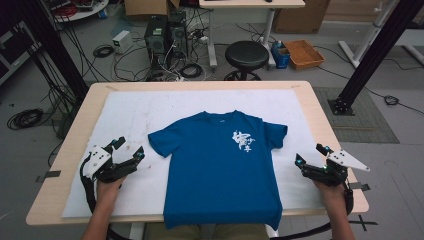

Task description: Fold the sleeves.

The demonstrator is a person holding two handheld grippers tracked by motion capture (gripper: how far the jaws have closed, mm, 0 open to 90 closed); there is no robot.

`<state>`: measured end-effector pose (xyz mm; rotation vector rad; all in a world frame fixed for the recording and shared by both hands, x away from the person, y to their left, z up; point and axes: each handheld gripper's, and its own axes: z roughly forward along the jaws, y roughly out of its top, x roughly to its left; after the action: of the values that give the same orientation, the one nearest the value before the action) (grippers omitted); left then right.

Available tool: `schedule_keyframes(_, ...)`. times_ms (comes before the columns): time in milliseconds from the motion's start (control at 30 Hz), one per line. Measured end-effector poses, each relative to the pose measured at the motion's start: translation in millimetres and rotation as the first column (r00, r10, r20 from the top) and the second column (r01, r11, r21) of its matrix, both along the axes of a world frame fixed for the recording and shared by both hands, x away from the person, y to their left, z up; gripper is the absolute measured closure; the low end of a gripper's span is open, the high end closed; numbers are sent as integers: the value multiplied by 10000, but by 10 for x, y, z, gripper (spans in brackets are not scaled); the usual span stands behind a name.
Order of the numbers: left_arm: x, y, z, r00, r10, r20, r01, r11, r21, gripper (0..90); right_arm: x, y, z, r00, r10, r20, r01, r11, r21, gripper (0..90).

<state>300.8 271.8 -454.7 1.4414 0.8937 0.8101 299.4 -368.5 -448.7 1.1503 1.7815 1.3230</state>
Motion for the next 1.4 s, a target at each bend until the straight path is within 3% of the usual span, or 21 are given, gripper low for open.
schedule_keyframes(433, 2, -5, 1, 10000, 67, -34, -67, 10000, 34, 214, 5, -1, 0, 9999, -89, -59, 90, 9999, 51, 105)
schedule_keyframes(633, 20, -3, 6, 9995, 195, -245, -197, 9998, -62, 217, 40, -9, 4, 9985, -408, -358, 412, 9991, 101, 105)
schedule_keyframes(833, 51, 1, 14, 9981, 305, -527, -306, 9995, -5, 217, 112, -58, 8, 9905, -794, -1127, 873, 9939, 667, 105)
schedule_keyframes(1000, 49, -10, 14, 9980, 338, -525, -337, 9994, 35, 217, 153, -102, 10, 9808, -1229, -1515, 1418, 9825, 1211, 105)
schedule_keyframes(1033, 49, -12, 15, 9979, 352, -537, -348, 9994, 92, 217, 171, -103, 16, 9791, -1272, -1585, 1520, 9759, 1563, 105)
schedule_keyframes(1067, 49, -20, 16, 9978, 370, -541, -364, 9993, 120, 217, 222, -74, 64, 9700, -1490, -1920, 1867, 9627, 1960, 106)
schedule_keyframes(1100, 49, -20, 16, 9978, 370, -541, -364, 9993, 120, 217, 222, -74, 64, 9700, -1490, -1920, 1867, 9627, 1960, 106)
schedule_keyframes(1167, 40, -30, 16, 9983, 372, -452, -362, 9990, 245, 217, 324, 51, 141, 9619, -1494, -2288, 1943, 9627, 1881, 185)
schedule_keyframes(1233, 35, -45, 17, 9984, 386, -410, -370, 9986, 391, 217, 372, 107, 162, 9576, -1475, -2474, 1955, 9636, 1822, 185)
schedule_keyframes(1400, 38, -42, 16, 9983, 410, -420, -396, 9987, 332, 217, 776, 410, 130, 9020, -1692, -3973, 2357, 9638, 1246, 316)
